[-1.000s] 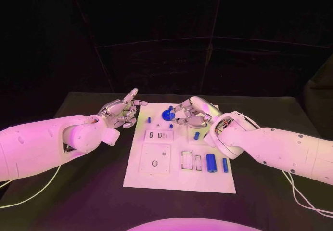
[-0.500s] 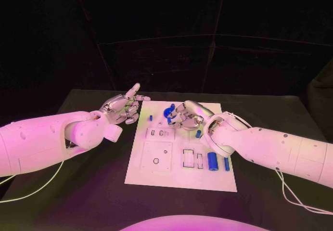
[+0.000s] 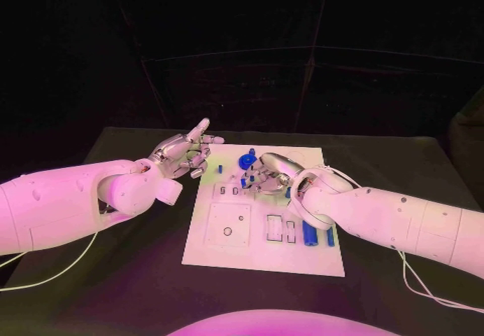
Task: Assemble the parts on the task board
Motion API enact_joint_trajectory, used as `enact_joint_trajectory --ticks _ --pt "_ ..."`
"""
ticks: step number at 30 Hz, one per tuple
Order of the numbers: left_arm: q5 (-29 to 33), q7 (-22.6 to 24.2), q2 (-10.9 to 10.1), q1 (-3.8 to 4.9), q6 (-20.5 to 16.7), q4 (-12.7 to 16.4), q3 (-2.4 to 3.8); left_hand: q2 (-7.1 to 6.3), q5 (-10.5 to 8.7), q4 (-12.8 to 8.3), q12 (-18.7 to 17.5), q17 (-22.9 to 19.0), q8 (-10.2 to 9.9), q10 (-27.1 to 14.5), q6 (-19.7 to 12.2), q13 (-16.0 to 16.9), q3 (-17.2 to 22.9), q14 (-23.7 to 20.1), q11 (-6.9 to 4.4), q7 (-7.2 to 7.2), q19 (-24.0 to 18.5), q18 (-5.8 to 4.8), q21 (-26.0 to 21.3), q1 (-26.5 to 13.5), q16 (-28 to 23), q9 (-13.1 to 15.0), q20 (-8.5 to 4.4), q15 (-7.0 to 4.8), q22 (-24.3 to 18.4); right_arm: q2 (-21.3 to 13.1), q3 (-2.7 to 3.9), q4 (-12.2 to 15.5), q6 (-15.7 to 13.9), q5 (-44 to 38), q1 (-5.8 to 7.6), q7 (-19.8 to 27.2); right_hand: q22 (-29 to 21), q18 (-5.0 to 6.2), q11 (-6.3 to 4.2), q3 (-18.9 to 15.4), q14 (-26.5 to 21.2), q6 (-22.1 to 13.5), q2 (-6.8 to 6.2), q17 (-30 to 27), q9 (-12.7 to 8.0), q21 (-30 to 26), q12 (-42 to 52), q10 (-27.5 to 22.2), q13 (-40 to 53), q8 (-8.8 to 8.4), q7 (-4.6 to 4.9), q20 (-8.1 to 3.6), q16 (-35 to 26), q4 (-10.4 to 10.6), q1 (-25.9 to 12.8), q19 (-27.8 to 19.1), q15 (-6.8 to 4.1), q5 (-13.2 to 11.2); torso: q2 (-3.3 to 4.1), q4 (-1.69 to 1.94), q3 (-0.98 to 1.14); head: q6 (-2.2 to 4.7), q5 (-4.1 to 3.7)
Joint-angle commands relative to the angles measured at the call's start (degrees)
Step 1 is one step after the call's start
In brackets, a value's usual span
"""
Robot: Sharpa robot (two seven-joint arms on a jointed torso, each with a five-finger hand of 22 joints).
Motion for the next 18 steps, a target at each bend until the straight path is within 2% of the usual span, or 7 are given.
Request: enact_joint_trajectory --ticks 1,18 --pt "1.26 2.16 0.13 0.09 -0.69 0.27 0.05 0.0 0.23 -0.31 -0.27 12.27 -0.27 -0.41 -0.45 -0.23 -0.07 5.08 0.05 0.03 -0.37 0.47 -0.23 0.72 -0.31 0.09 -0.01 0.43 -0.31 0.41 0.03 -0.19 1.55 -2.59 -0.02 -1.01 0.02 -0.18 -0.14 -0.01 4.94 0.92 0.56 10.0 0.03 0.33 -0.05 0.03 1.59 0.04 -0.33 -0.17 0.13 0.35 0.17 0.17 -0.26 0.02 -0.01 -0.03 0.01 -0.06 0.07" --pt "1.51 2.09 0.47 0.08 -0.47 0.47 0.05 -0.15 0.22 -0.54 -0.41 12.37 -0.18 -0.55 -0.6 -0.41 -0.17 5.11 0.1 0.07 -0.35 0.44 -0.2 1.08 -0.27 0.15 0.05 0.48 -0.2 1.75 0.04 -1.59 2.03 -6.17 -0.39 -2.91 -0.06 -0.17 -0.14 -0.08 4.89 0.92 0.38 9.81 0.03 0.29 -0.13 -0.06 1.52 0.02 -0.34 -0.17 0.02 0.37 0.03 0.14 -0.26 -0.18 -0.03 0.0 0.01 -0.38 0.21"
